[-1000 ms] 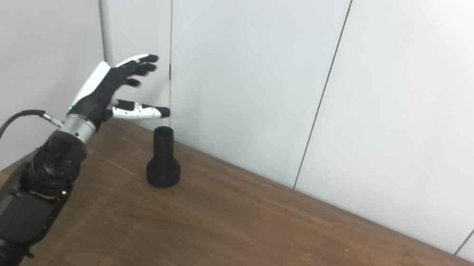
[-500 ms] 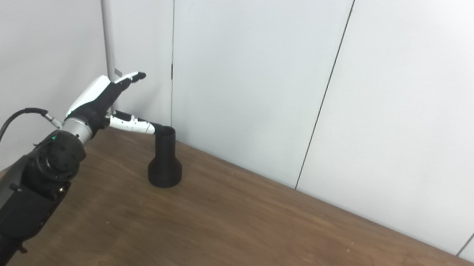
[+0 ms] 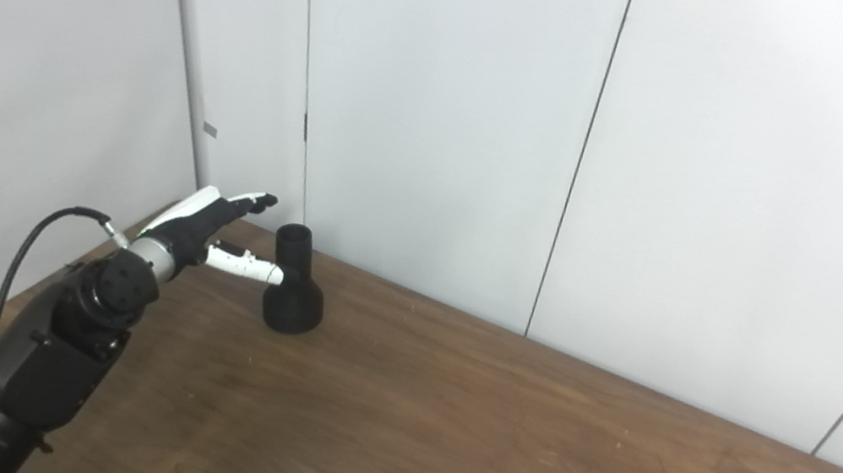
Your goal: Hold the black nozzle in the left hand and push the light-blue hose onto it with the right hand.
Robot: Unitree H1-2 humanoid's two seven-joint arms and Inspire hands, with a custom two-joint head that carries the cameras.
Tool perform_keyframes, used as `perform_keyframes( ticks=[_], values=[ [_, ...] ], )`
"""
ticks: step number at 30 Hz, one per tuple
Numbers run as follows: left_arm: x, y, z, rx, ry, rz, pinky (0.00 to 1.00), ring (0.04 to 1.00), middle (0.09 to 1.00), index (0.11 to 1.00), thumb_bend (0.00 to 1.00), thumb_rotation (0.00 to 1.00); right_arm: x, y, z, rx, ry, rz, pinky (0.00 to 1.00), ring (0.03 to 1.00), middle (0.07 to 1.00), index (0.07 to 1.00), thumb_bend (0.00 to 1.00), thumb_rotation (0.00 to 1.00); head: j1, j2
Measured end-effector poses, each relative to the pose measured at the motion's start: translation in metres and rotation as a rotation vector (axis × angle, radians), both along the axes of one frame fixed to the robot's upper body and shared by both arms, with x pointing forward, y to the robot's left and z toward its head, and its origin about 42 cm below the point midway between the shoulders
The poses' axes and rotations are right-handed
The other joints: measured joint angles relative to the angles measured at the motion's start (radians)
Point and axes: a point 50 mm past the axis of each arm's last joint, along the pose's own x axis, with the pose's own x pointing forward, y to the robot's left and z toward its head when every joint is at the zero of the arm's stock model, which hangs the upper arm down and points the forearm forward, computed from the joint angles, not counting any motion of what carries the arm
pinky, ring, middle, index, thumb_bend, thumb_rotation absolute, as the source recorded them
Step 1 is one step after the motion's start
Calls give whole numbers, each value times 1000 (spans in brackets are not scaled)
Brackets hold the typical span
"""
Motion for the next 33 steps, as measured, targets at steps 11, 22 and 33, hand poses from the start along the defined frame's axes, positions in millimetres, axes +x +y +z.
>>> perform_keyframes(
  ticks=[11,22,33],
  values=[
    [7,0,-27,-61,54,43,1000,1000,919,940,1000,374,-2,2,4,-8,0,-3,486,696,861,952,583,54,-3,15],
    [13,-8,-51,-23,107,48,1000,1000,898,912,1000,331,-5,1,4,-7,8,-7,462,669,859,947,585,63,-9,25],
    [19,-9,-70,5,106,68,1000,1000,878,866,1000,316,-6,1,4,-8,11,-5,453,653,857,944,586,64,-9,34]
  ],
)
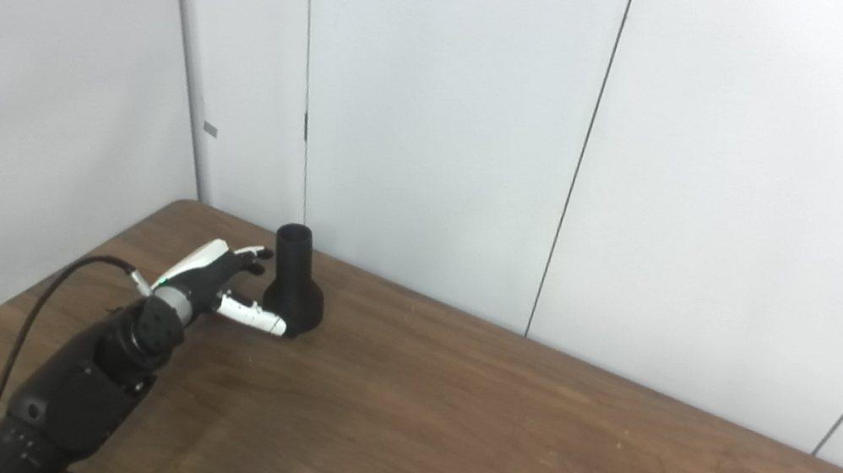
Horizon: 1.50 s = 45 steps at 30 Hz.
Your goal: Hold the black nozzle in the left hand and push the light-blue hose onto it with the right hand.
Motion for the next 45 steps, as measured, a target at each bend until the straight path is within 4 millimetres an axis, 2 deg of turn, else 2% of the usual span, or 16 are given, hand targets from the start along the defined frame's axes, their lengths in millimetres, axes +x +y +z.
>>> perform_keyframes(
  ticks=[16,25,27,33,35,36,37,39,41,45],
  values=[
    [5,-15,-30,38,-91,46,1000,928,805,821,909,307,-4,-1,3,15,3,-2,435,630,840,932,601,89,-14,11],
    [11,-17,-32,45,-108,46,1000,912,783,783,896,297,-7,-1,4,15,10,-6,436,620,833,926,606,92,-28,23],
    [12,-17,-32,45,-112,50,1000,895,758,763,882,277,-8,-1,7,14,1,-4,435,617,831,925,608,98,-28,25],
    [13,-20,-31,35,-133,37,1000,805,594,667,821,164,-9,-2,7,15,6,-11,434,610,825,922,605,105,-31,32],
    [14,-21,-30,34,-141,31,1000,764,549,607,803,121,-9,-2,7,15,8,-13,434,609,824,921,602,101,-29,32],
    [14,-21,-30,32,-146,29,1000,740,528,551,666,94,-9,-2,7,15,8,-13,434,608,824,921,599,93,-29,34],
    [15,-21,-29,31,-151,28,1000,725,515,515,581,76,-9,-2,7,16,8,-14,435,608,824,921,597,88,-29,34],
    [16,-22,-28,31,-160,28,1000,666,477,512,539,20,-9,-3,7,16,8,-14,435,607,823,920,594,84,-29,34],
    [16,-21,-28,31,-166,26,1000,632,461,516,526,4,-9,-3,7,16,8,-14,437,607,822,920,589,82,-28,37],
    [16,-21,-28,33,-180,22,1000,638,457,517,523,0,-9,-3,7,16,9,-15,442,608,822,919,581,74,-26,41]
  ],
)
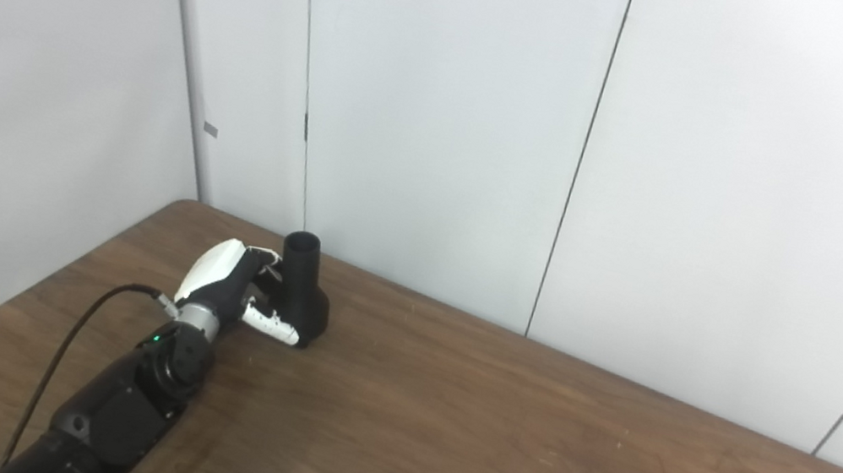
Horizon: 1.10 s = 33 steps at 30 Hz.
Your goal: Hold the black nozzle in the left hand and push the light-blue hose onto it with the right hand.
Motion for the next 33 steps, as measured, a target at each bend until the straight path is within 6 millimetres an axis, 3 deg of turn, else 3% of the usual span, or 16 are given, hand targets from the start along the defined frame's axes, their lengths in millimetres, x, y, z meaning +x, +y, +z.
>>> perform_keyframes(
  ticks=[4,16,26,33],
  values=[
    [0,-1,-1,11,0,-7,1000,683,461,511,524,0,0,0,0,1,4,-1,447,609,822,919,580,80,-3,3],
    [-2,-9,-2,44,0,-44,1000,649,462,505,525,0,0,0,2,6,9,-1,431,589,801,909,601,102,-28,14],
    [-9,-74,-8,103,-10,-328,1000,600,470,496,526,0,-1,6,6,5,3,-3,449,576,779,888,634,98,-123,35],
    [-26,-112,-11,164,-70,-562,1000,591,467,497,526,0,-1,15,10,12,25,-8,442,562,764,876,637,65,-208,57]
  ],
)
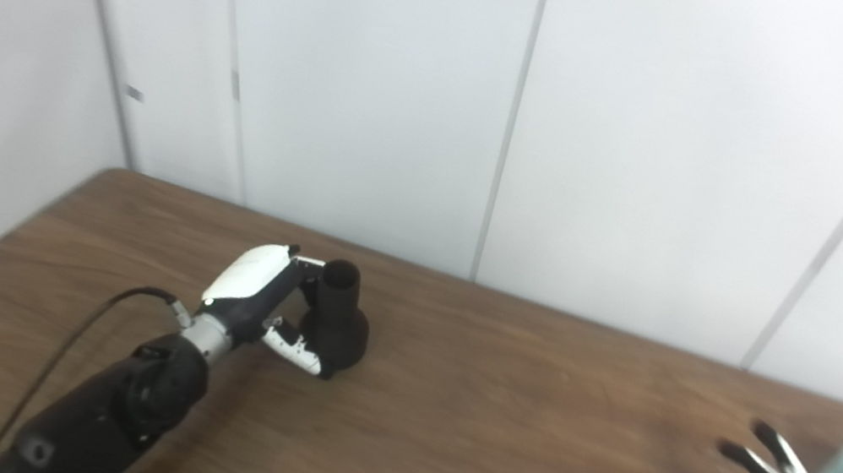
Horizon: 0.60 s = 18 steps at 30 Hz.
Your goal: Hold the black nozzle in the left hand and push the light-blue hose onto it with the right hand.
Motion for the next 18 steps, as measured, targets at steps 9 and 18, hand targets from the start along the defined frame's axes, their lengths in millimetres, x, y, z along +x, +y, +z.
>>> perform_keyframes(
  ticks=[9,18],
  values=[
    [-9,-60,-6,-56,33,-185,1000,579,457,501,525,0,0,7,4,-26,12,-13,440,560,761,884,620,76,-74,17],
    [-15,-95,-10,-85,58,-331,1000,577,448,507,524,0,1,19,6,-22,3,-16,428,549,754,876,609,69,-163,32]
  ],
)
